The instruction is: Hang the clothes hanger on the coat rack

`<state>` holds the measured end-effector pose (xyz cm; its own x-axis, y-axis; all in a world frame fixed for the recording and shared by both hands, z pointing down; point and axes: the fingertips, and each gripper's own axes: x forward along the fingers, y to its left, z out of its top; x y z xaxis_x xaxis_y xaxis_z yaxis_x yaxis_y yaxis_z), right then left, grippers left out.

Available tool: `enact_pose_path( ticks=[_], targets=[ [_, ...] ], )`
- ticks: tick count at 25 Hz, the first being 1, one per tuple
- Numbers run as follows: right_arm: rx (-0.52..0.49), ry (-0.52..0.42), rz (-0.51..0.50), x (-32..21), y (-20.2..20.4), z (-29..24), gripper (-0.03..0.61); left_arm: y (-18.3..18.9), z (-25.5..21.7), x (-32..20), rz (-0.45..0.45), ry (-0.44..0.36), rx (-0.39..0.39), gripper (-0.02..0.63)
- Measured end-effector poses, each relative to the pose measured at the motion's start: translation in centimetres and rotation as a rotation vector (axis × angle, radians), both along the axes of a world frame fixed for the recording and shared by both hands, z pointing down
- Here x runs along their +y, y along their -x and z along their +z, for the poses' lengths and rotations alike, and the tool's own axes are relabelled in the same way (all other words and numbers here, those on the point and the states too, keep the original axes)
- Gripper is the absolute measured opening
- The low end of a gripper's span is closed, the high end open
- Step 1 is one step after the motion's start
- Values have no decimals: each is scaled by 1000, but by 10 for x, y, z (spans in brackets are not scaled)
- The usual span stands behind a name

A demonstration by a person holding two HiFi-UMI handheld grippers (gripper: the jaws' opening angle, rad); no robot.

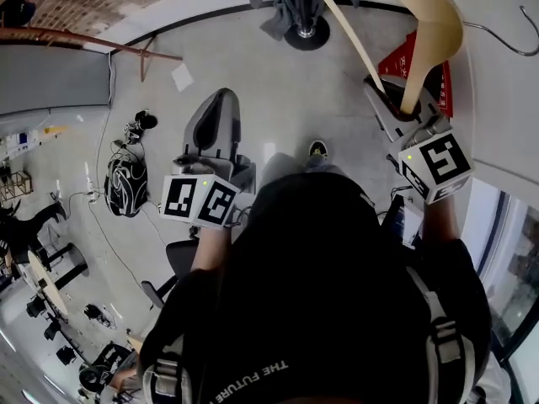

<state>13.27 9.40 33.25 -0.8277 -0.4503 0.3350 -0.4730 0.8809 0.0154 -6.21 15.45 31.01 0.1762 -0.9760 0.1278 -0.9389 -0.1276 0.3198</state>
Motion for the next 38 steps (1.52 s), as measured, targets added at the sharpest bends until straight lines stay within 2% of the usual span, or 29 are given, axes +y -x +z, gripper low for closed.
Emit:
enact_pose_path(
  ticks=[5, 12, 23, 31, 38],
  targets=[
    [36, -1, -13, -26, 0, 10, 29, -2, 8, -26, 15, 13, -5, 29],
    [79, 3, 6, -68, 17, 26, 29, 12, 16, -78, 50, -8, -19, 29],
    [142, 8, 8, -156, 79, 21, 29, 83, -1, -181, 62, -51, -6, 29],
    [151, 13, -17, -195, 134, 20, 29, 139, 1, -221, 35, -52, -4, 29],
    [205, 28, -25, -213, 170, 28, 29, 174, 2, -244, 46, -60, 13, 29]
  ],
)
